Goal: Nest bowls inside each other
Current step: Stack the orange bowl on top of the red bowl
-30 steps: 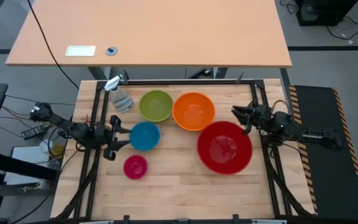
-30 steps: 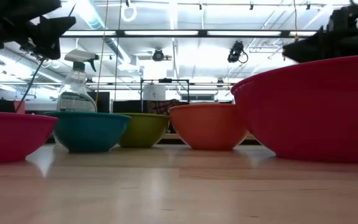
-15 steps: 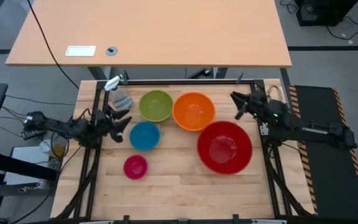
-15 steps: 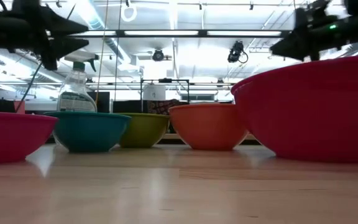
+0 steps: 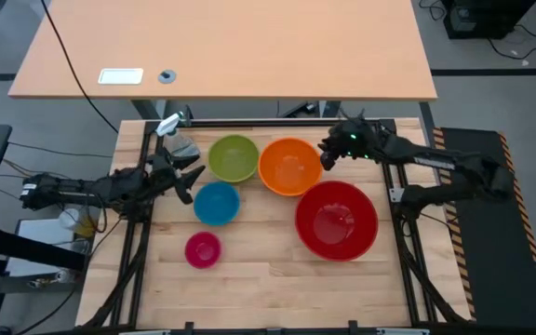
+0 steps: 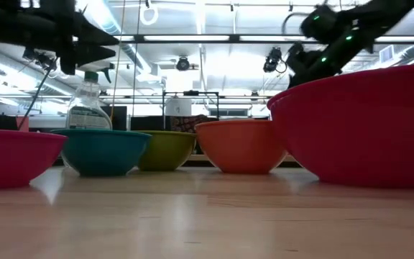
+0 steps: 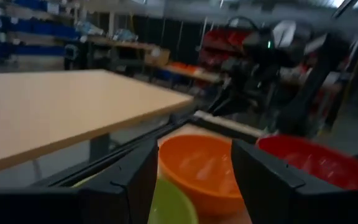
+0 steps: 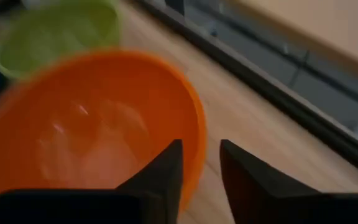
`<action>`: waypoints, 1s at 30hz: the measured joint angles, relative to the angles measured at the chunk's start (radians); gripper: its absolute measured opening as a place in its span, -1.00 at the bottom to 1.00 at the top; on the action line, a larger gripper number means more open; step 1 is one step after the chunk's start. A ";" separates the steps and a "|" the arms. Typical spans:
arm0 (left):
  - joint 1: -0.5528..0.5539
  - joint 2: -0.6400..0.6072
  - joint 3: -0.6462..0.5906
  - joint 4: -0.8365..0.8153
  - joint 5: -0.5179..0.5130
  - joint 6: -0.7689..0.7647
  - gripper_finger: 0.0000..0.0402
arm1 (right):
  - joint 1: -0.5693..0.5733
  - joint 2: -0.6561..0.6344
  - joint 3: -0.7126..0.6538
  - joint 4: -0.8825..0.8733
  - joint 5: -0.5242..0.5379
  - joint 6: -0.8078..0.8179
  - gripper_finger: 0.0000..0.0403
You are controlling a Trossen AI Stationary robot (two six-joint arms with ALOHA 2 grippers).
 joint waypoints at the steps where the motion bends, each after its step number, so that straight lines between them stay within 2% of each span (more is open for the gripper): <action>1: 0.006 0.021 0.021 -0.027 0.000 0.001 0.04 | -0.006 0.034 0.032 -0.035 -0.002 -0.015 -0.33; 5: 0.018 0.099 0.085 -0.119 0.039 0.020 0.04 | -0.027 0.155 0.157 -0.169 -0.058 -0.079 -0.09; 8: 0.018 0.143 0.118 -0.147 0.053 0.025 0.04 | -0.039 0.239 0.229 -0.214 -0.076 -0.113 0.01; 17: 0.018 0.196 0.150 -0.147 0.043 0.053 0.04 | -0.057 0.466 0.418 -0.396 -0.154 -0.187 -0.05; 22: 0.018 0.195 0.150 -0.148 0.042 0.075 0.04 | -0.055 0.540 0.443 -0.438 -0.105 -0.205 -0.25; 27: 0.018 0.195 0.150 -0.149 0.040 0.080 0.04 | -0.062 0.562 0.445 -0.439 -0.099 -0.201 -0.65; 30: 0.018 0.195 0.150 -0.149 0.040 0.086 0.04 | -0.074 0.547 0.448 -0.437 -0.158 -0.150 -0.89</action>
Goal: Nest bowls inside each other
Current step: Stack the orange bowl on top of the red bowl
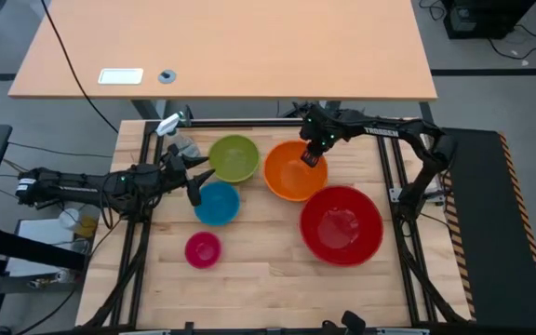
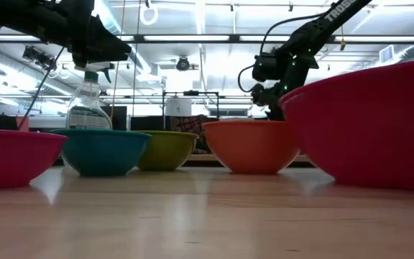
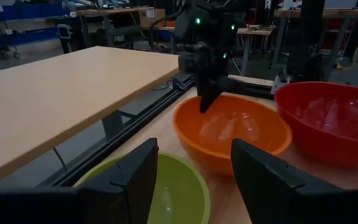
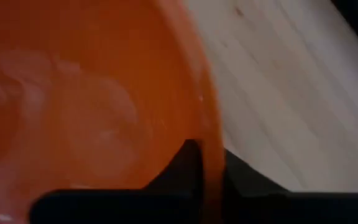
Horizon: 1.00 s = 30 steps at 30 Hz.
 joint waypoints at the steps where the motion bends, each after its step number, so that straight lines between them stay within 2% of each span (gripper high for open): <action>1: 0.000 0.000 0.000 0.000 0.000 0.007 0.04 | -0.006 -0.007 0.001 0.005 -0.012 0.005 -0.92; 4: 0.000 0.000 0.000 0.000 0.000 0.019 0.04 | -0.025 -0.031 -0.005 0.012 -0.017 0.022 -0.89; 7: 0.000 0.000 0.000 0.000 0.000 0.019 0.04 | -0.046 -0.082 -0.006 0.053 0.026 0.020 -0.86; 9: 0.000 0.000 0.000 -0.001 0.000 0.019 0.04 | -0.059 -0.121 -0.006 0.072 0.007 0.020 -0.89; 13: 0.000 0.000 0.000 -0.010 0.000 0.020 0.04 | -0.077 -0.216 -0.006 0.147 -0.191 0.025 -0.92; 16: 0.000 0.000 0.000 -0.022 0.000 0.019 0.04 | -0.075 -0.276 -0.005 0.154 -0.399 0.014 -0.89; 20: 0.000 0.000 0.000 -0.026 0.000 0.019 0.04 | -0.023 -0.336 -0.005 0.042 -0.671 -0.065 -0.83; 22: 0.000 0.000 0.000 -0.026 0.000 0.019 0.04 | 0.028 -0.359 -0.005 -0.069 -0.724 -0.106 -0.82; 24: 0.000 0.000 0.000 -0.026 0.000 0.019 0.04 | 0.090 -0.377 -0.005 -0.185 -0.660 -0.140 -0.82; 28: 0.000 0.000 0.000 -0.026 0.000 0.018 0.04 | 0.233 -0.377 -0.006 -0.377 -0.359 -0.136 -0.83; 30: 0.000 0.000 0.000 -0.026 0.000 0.016 0.04 | 0.300 -0.363 -0.007 -0.453 -0.278 -0.100 -0.81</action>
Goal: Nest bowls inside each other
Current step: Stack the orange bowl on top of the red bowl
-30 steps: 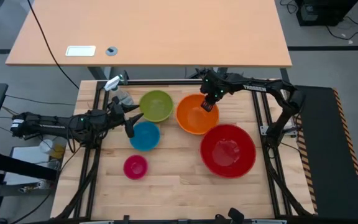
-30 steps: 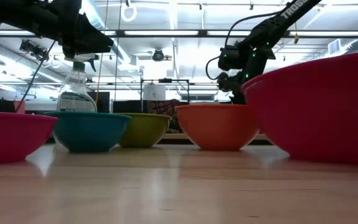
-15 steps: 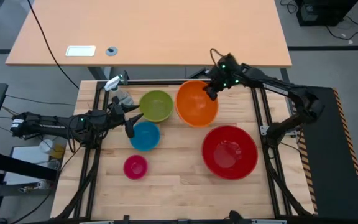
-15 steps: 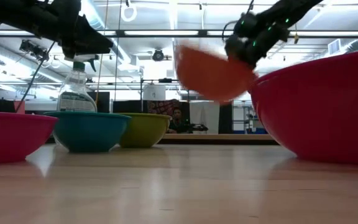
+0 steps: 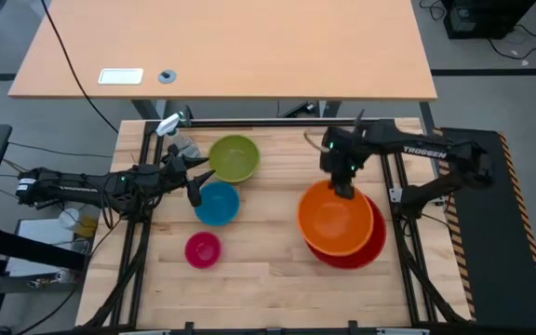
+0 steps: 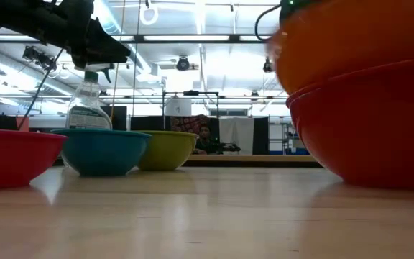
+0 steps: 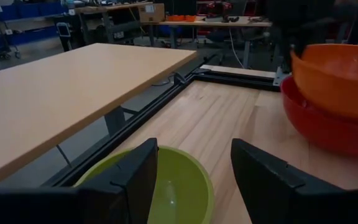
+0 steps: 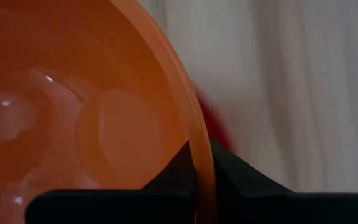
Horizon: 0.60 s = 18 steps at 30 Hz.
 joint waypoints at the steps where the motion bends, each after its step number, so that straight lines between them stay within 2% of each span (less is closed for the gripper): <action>1: 0.000 0.000 0.000 0.000 0.000 0.000 0.04 | 0.028 0.006 0.000 -0.027 0.013 0.015 -0.81; 4: 0.000 0.000 0.000 0.000 0.000 0.000 0.04 | 0.103 0.020 0.000 -0.075 0.043 0.060 -0.80; 10: 0.000 0.000 0.000 0.000 0.000 0.000 0.04 | 0.183 0.026 -0.060 -0.042 0.193 0.125 -0.80; 18: -0.001 0.000 0.000 -0.001 0.000 0.000 0.04 | 0.153 0.026 -0.216 0.105 0.187 0.163 -0.79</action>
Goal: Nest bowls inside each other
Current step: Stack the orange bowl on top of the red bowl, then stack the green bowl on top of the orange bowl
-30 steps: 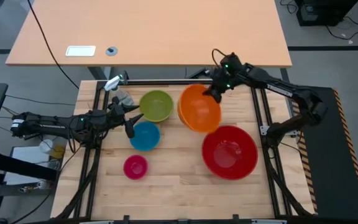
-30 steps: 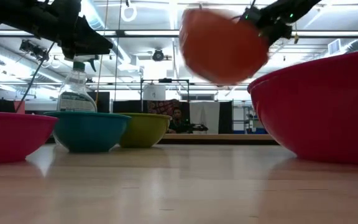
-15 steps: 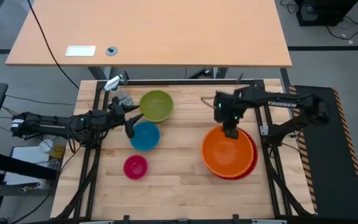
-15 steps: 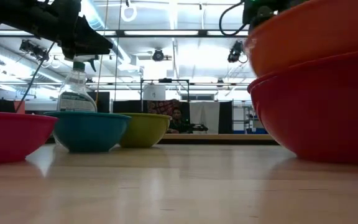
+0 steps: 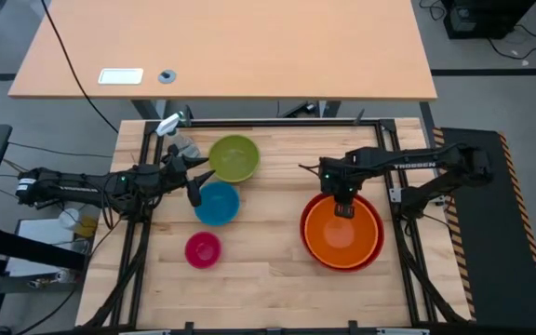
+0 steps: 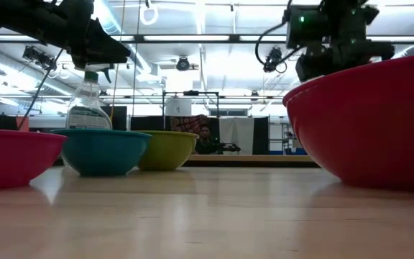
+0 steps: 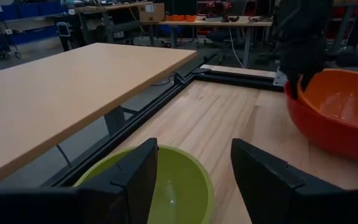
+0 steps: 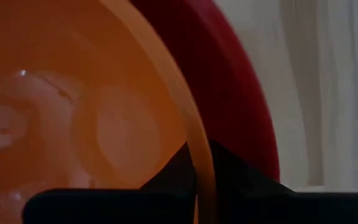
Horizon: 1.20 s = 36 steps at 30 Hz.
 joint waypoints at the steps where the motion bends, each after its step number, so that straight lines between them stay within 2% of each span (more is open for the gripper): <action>1: 0.000 0.000 0.000 0.000 0.000 0.000 0.04 | -0.006 0.000 -0.012 0.018 -0.005 0.013 -0.79; 5: 0.000 0.000 0.000 0.000 0.000 -0.008 0.04 | -0.024 0.000 -0.034 0.047 -0.016 0.065 -0.68; 9: 0.000 0.000 0.000 0.000 0.000 -0.002 0.04 | -0.029 0.000 -0.009 0.023 -0.014 0.114 -0.45; 14: 0.000 0.000 0.000 0.000 0.000 0.002 0.04 | -0.031 0.000 0.110 -0.143 -0.012 0.159 -0.12; 18: 0.000 0.000 0.000 0.000 0.000 0.004 0.04 | -0.035 0.000 0.234 -0.167 0.056 0.176 0.01; 21: 0.000 0.000 0.000 0.001 0.000 0.003 0.04 | -0.037 0.007 0.294 -0.057 0.135 0.144 0.02; 24: 0.000 0.000 0.000 0.002 0.000 0.003 0.04 | -0.042 0.036 0.300 0.111 0.114 0.075 0.00; 32: 0.001 0.000 0.000 0.009 0.000 0.003 0.04 | -0.034 0.269 0.301 0.521 0.112 -0.207 -0.02; 36: 0.001 0.000 0.000 0.006 0.000 0.001 0.04 | -0.039 0.389 0.357 0.648 0.115 -0.297 -0.02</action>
